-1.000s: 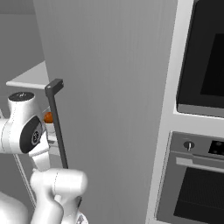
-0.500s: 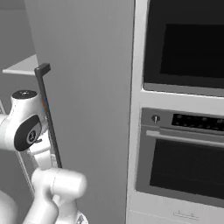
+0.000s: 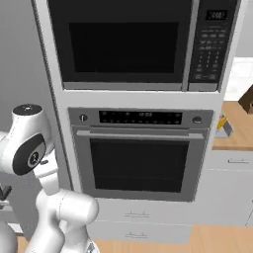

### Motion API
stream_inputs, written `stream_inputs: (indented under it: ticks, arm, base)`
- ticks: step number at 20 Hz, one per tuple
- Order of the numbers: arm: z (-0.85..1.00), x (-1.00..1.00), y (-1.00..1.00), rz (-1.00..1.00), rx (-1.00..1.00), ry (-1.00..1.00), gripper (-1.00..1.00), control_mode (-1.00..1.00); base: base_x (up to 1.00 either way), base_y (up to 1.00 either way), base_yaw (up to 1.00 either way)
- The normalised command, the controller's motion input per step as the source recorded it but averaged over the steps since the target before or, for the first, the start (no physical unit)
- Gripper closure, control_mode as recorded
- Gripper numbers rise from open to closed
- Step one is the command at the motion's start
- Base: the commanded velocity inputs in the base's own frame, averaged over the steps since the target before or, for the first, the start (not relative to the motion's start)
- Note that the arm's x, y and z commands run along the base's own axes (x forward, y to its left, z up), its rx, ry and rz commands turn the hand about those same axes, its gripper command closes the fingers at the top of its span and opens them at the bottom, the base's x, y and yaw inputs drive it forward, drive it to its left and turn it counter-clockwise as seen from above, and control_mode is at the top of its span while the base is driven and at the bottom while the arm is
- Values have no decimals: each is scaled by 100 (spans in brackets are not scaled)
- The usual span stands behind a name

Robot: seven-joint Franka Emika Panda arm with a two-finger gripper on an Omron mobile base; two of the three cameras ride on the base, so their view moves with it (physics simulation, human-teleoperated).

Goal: Take the meat container that has the chicken drumstick and place it on the second highest rack of the freezer. Then take the vegetable container that has the tomato and corn and place it on the highest rack of the freezer.

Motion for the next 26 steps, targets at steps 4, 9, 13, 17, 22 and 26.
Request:
stream_inputs:
  ticks: [4, 9, 13, 17, 22, 26]
  arm:
    - [0, 0, 0, 0, 0, 0, -100, 100]
    - [0, 0, 0, 0, 0, 0, -100, 100]
    - [0, 0, 0, 0, 0, 0, -100, 100]
    - [0, 0, 0, 0, 0, 0, -100, 100]
    - [0, 0, 0, 0, 0, 0, -100, 100]
    - [0, 0, 0, 0, 0, 0, -100, 100]
  base:
    - [26, -100, -28]
    - [52, -100, -14]
    - [76, -100, 0]
    - [76, -100, 1]
    - [46, -100, 10]
    - [69, -67, 20]
